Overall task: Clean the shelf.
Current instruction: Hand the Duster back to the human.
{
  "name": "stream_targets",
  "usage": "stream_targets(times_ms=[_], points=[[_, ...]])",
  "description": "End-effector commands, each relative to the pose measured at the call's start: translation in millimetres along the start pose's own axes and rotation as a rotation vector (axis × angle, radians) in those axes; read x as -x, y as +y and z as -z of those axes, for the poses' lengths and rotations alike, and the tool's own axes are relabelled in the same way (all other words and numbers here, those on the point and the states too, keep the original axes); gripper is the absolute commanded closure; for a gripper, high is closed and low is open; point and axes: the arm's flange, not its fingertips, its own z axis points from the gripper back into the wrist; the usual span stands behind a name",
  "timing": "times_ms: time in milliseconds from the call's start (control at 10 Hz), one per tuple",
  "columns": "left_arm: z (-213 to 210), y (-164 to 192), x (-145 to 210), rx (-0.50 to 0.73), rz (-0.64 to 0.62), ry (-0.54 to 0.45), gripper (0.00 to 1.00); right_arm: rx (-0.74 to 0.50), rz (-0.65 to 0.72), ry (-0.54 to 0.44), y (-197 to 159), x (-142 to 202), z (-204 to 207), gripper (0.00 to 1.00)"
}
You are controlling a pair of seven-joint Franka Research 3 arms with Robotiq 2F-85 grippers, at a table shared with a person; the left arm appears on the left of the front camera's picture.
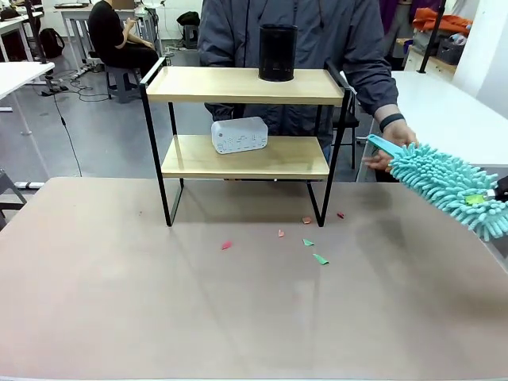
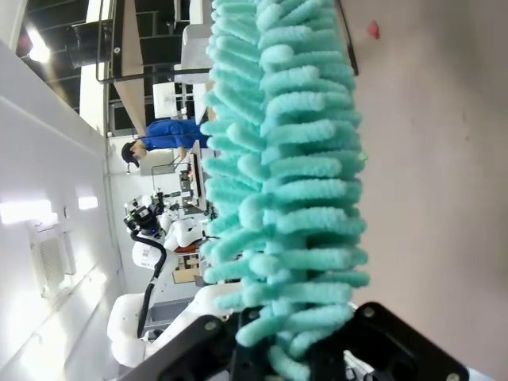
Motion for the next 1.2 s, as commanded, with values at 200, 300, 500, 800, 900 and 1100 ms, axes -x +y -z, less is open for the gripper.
stream_targets(times_ms=[200, 300, 500, 800, 900, 1100], points=[[-1.3, -3.1, 0.3, 0.006, -0.006, 0.007, 0.0, 0.036, 0.011, -0.04, 9.5, 15.1, 16.2, 1.0], [-1.3, -3.1, 0.3, 0.006, -0.006, 0.007, 0.0, 0.037, 0.013, -0.041, 9.3, 15.3, 15.9, 1.0], [-1.3, -3.1, 0.3, 0.006, -0.006, 0.007, 0.0, 0.036, 0.012, -0.042, 9.7, 15.6, 15.7, 1.0], [-1.3, -3.1, 0.3, 0.006, -0.006, 0.007, 0.0, 0.018, 0.013, -0.042, 11.1, 16.6, 17.1, 0.44], [-1.3, -3.1, 0.3, 0.006, -0.006, 0.007, 0.0, 0.017, 0.0, -0.034, 12.0, 16.9, 16.8, 0.32], [-1.3, -3.1, 0.3, 0.006, -0.006, 0.007, 0.0, 0.014, -0.011, -0.032, 13.8, 19.5, 14.6, 0.0]])
